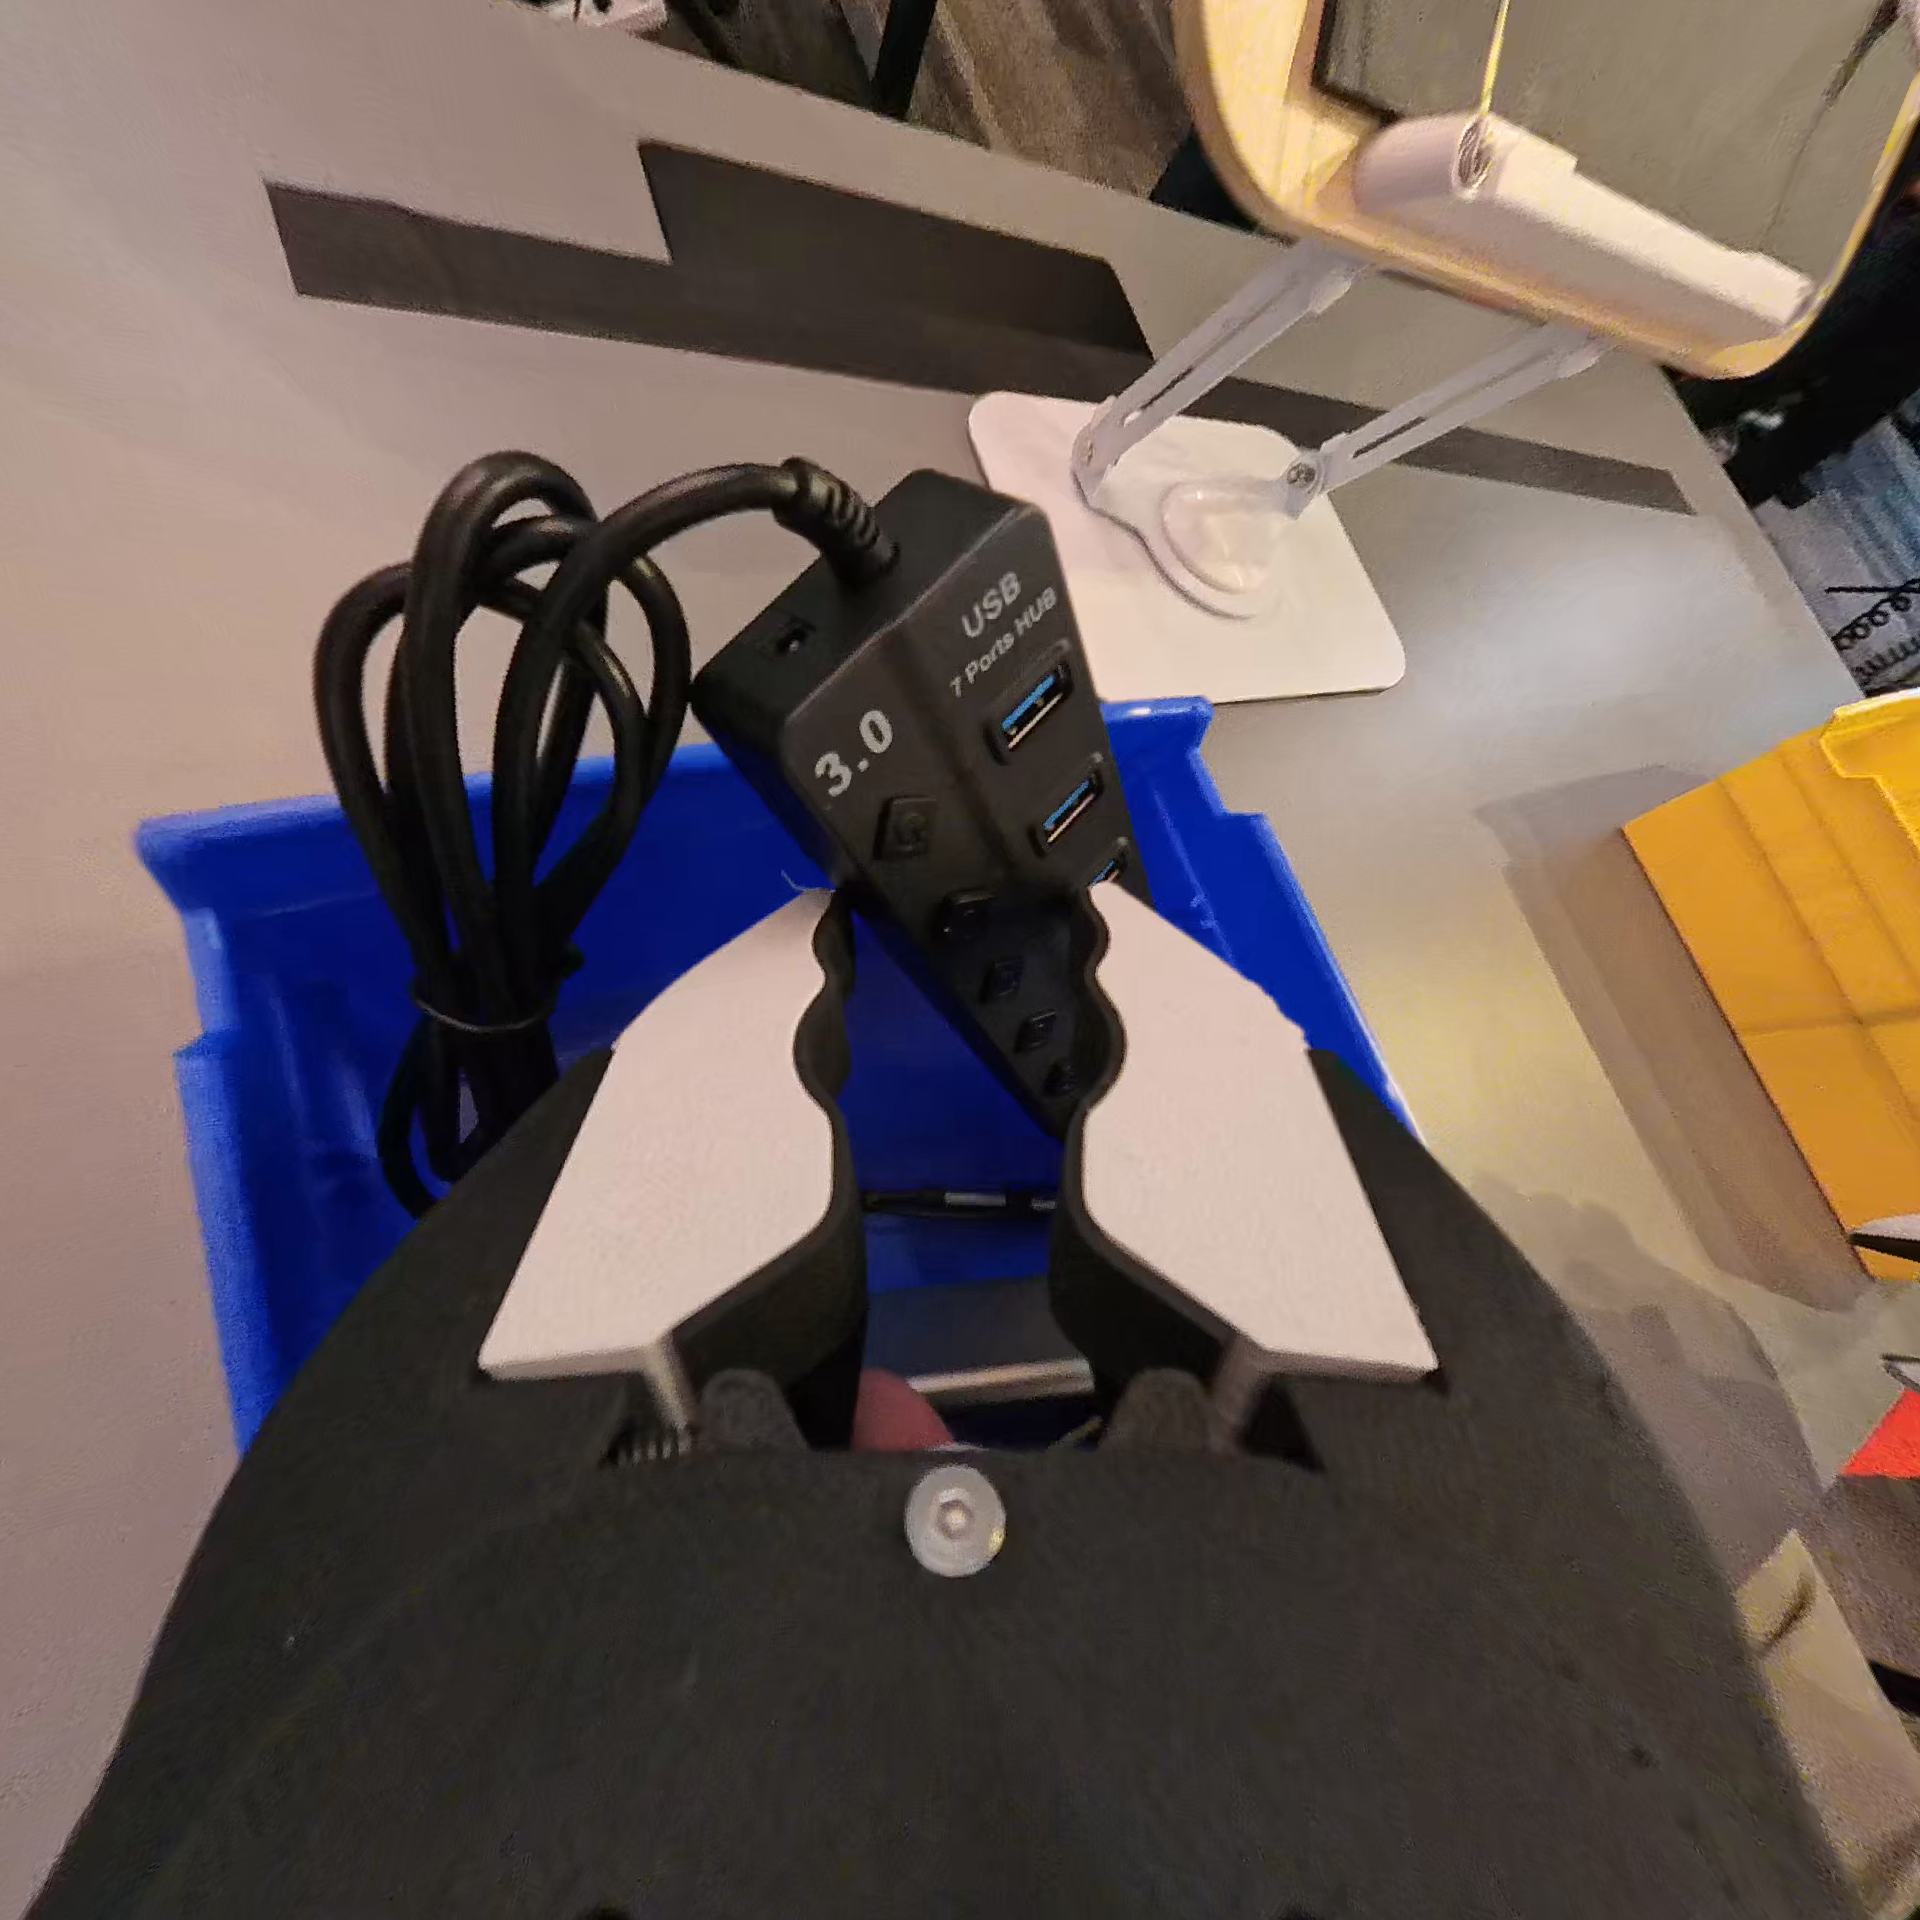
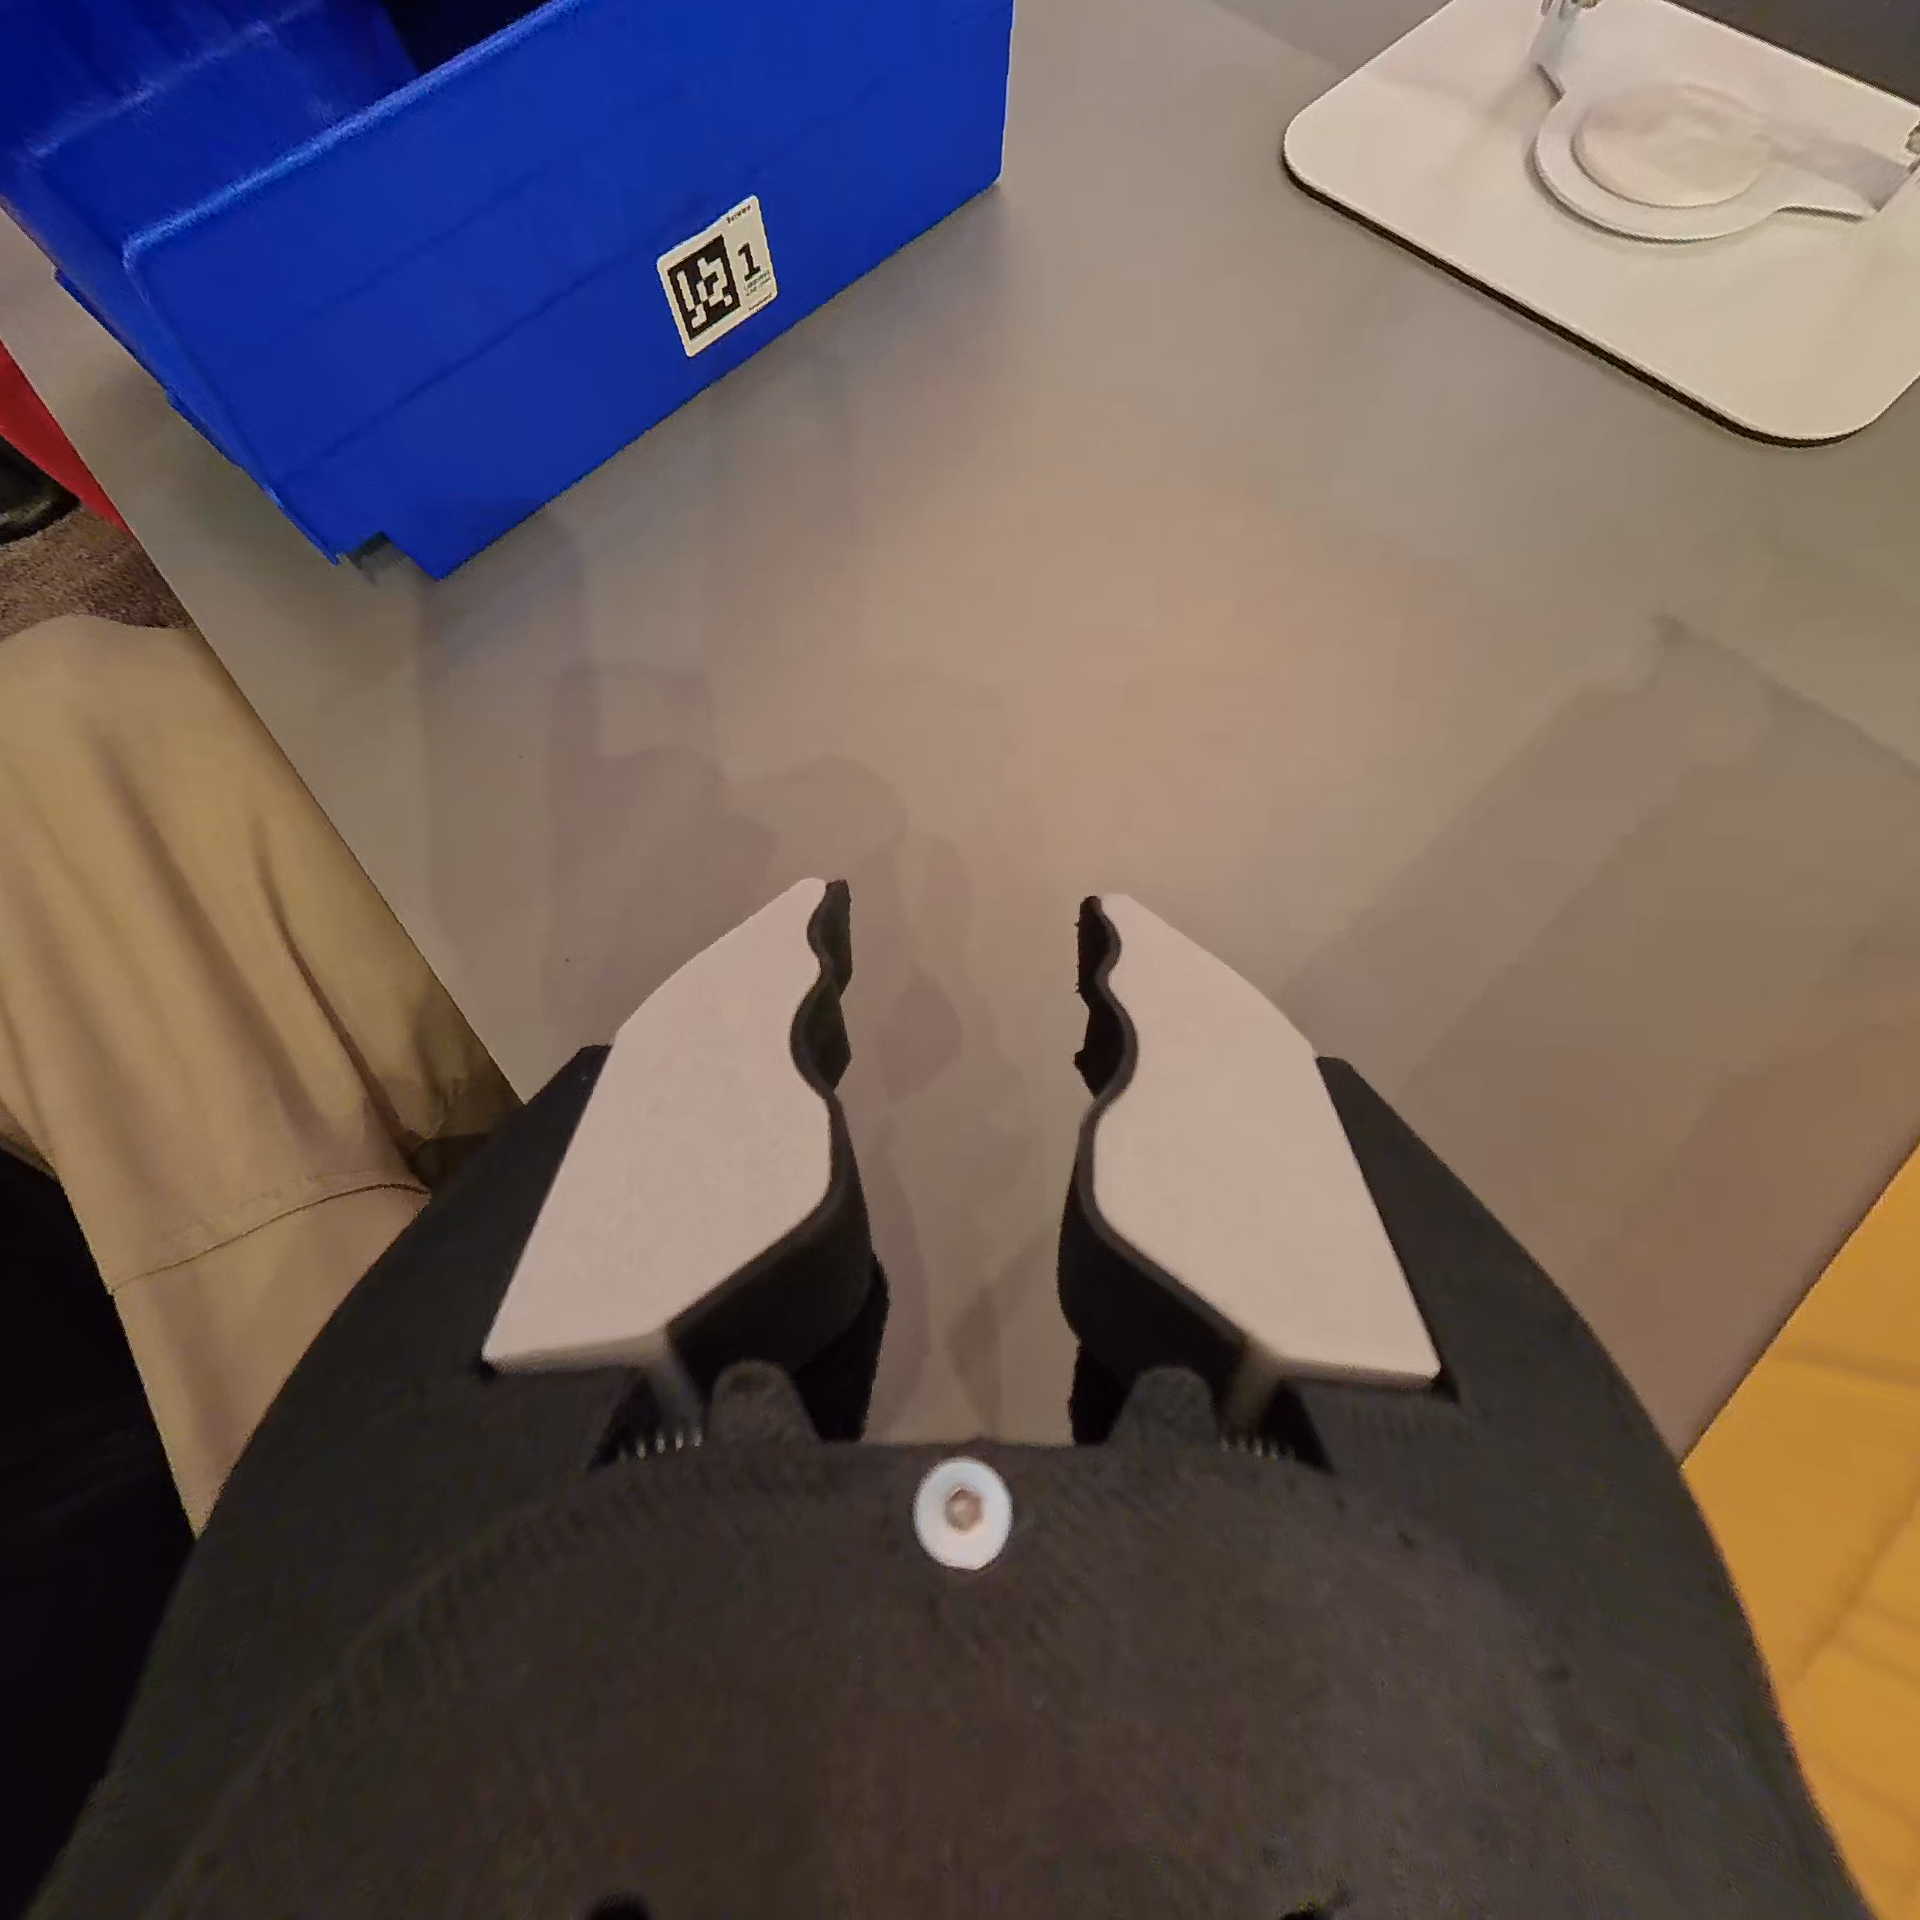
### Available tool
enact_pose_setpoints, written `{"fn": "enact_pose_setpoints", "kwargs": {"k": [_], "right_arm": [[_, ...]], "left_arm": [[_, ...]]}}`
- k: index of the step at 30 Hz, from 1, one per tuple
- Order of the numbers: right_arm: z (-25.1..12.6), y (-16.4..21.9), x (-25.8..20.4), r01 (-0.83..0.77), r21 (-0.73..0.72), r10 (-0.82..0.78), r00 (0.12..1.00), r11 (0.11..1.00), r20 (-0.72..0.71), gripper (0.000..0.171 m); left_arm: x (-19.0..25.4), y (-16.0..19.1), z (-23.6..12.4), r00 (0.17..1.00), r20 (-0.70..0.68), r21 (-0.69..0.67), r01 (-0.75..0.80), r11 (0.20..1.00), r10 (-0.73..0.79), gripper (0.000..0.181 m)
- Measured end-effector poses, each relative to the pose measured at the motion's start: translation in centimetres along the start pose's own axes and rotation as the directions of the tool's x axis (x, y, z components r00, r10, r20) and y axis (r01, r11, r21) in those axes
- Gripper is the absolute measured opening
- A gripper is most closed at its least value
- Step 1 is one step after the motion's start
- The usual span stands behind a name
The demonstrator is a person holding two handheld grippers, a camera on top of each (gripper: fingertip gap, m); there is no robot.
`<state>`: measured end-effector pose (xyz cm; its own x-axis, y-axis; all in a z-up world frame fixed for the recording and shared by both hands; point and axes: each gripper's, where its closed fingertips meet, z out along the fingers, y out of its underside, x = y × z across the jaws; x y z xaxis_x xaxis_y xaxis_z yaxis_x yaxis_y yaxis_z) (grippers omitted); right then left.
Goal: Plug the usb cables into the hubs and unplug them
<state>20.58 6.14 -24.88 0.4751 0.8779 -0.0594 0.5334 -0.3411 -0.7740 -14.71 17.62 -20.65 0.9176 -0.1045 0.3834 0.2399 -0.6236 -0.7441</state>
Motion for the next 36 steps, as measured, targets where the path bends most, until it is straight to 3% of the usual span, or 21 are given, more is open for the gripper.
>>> {"fn": "enact_pose_setpoints", "kwargs": {"k": [14, 36], "right_arm": [[0.1, 0.2, -0.3, 0.018, -0.007, -0.018, 1.000, 1.000, 0.014, 0.041], [0.8, 0.2, -0.2, 0.022, -0.002, -0.022, 0.999, 1.000, 0.025, 0.042]], "left_arm": [[3.2, -3.9, -3.3, 0.980, -0.027, 0.201, -0.187, 0.962, 0.196, 0.039], [7.3, -5.0, -5.1, 0.908, -0.018, 0.241, -0.402, 0.883, 0.418, 0.039]]}}
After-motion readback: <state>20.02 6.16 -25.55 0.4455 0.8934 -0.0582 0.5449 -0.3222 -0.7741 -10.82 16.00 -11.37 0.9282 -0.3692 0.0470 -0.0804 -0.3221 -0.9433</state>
